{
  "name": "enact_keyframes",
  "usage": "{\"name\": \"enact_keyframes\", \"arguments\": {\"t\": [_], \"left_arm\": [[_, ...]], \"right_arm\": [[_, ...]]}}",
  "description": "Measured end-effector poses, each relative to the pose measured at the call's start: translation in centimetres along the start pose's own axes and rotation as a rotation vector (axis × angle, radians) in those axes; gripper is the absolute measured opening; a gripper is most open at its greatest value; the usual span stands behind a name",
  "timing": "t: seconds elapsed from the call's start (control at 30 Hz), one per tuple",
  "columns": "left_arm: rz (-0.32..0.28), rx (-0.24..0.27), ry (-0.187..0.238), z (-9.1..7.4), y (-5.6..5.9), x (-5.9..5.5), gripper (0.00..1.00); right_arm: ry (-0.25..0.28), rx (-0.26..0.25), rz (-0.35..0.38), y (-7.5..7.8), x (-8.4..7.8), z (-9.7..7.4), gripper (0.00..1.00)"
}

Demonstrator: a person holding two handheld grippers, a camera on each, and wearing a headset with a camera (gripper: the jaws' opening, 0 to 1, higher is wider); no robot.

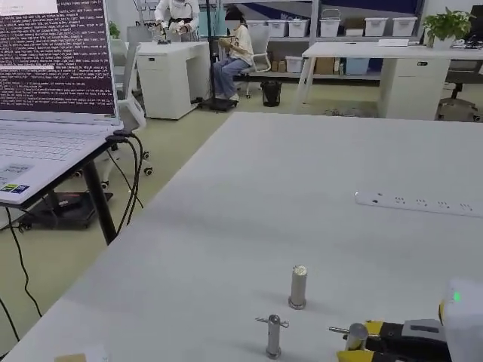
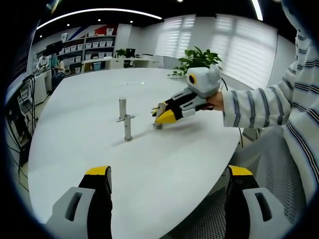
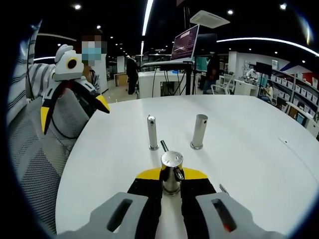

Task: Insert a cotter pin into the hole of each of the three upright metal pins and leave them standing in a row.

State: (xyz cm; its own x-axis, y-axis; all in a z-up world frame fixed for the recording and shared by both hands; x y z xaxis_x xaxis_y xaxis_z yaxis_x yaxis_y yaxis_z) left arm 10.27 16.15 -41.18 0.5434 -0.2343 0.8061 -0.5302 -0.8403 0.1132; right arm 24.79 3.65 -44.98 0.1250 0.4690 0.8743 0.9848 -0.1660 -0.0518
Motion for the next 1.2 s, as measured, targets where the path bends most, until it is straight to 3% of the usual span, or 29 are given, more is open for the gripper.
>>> {"name": "enact_keyframes", "arguments": {"t": [0.17, 0.93, 1.1, 1.2], "left_arm": [[-0.021, 0.0, -0.021, 0.0, -0.1, -0.3, 0.94], [-0.023, -0.001, -0.037, -0.1, 0.0, 0.1, 0.91], [-0.015, -0.001, -0.038, -0.1, 0.0, 0.2, 0.91], [-0.014, 0.004, -0.026, -0.1, -0.2, 0.5, 0.91]], "right_arm": [[0.005, -0.002, 0.009, 0.2, -0.1, -0.1, 0.08], [0.031, -0.036, 0.031, 0.2, -0.5, -0.4, 0.09], [0.031, -0.022, 0.028, -0.1, -0.2, -0.7, 0.21], [0.051, -0.03, 0.067, -0.2, 0.5, -1.4, 0.29]]}}
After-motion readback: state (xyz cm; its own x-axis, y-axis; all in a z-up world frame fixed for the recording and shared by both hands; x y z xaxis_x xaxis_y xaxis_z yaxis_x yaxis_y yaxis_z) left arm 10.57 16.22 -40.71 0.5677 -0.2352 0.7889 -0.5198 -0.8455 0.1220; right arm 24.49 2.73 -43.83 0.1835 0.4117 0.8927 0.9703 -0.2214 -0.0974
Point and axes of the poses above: the centre of the closed fingertips' face, and the gripper's own axes: z roughly forward along the fingers, y roughly to its right, x roughly out of its top, the point moved 3 cm from there along -z, roughly backward along the fingers, and after that the axes turned 10 degrees about x, right-handed, at the moved point
